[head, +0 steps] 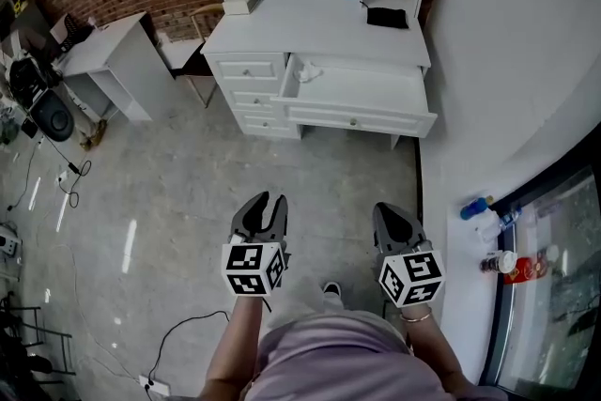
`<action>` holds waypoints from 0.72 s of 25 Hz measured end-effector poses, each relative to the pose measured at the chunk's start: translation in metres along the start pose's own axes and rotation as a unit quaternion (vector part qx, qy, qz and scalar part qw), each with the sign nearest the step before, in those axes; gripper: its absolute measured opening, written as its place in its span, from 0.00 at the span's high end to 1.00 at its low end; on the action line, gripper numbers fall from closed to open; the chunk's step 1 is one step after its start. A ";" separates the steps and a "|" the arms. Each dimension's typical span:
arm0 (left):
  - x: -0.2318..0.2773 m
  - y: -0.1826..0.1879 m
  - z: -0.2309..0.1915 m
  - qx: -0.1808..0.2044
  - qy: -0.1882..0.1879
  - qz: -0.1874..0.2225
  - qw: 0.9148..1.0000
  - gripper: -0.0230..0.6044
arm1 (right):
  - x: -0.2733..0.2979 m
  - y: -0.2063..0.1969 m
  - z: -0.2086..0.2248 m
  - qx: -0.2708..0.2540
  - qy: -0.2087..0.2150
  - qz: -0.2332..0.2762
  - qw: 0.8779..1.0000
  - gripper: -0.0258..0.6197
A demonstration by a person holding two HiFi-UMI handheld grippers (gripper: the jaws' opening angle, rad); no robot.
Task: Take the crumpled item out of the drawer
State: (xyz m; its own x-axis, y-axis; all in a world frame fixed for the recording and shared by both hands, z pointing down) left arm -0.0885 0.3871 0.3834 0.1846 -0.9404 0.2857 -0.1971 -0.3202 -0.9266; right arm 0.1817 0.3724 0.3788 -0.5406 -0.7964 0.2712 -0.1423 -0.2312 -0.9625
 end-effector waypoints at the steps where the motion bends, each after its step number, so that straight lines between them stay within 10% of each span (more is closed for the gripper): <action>1: 0.004 0.001 0.001 0.002 -0.002 -0.002 1.000 0.76 | 0.002 0.000 0.002 0.003 0.002 -0.001 1.000 0.96; 18: 0.144 0.039 -0.051 0.014 -0.004 -0.013 1.000 0.64 | 0.115 0.020 0.056 0.022 -0.012 -0.006 1.000 0.96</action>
State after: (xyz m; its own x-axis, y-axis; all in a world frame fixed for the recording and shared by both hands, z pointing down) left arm -0.1185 0.2337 0.4006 0.1961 -0.9308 0.3086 -0.1658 -0.3417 -0.9251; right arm 0.1632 0.2446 0.3916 -0.5186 -0.8070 0.2826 -0.1107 -0.2644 -0.9580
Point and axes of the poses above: the fingertips, and each gripper's own axes: x forward along the fingers, z to its right, y out of its top, the point moved 9 cm from there along -x, backward along the fingers, and after that the axes turned 7 degrees about -x, right-handed, at the moved point
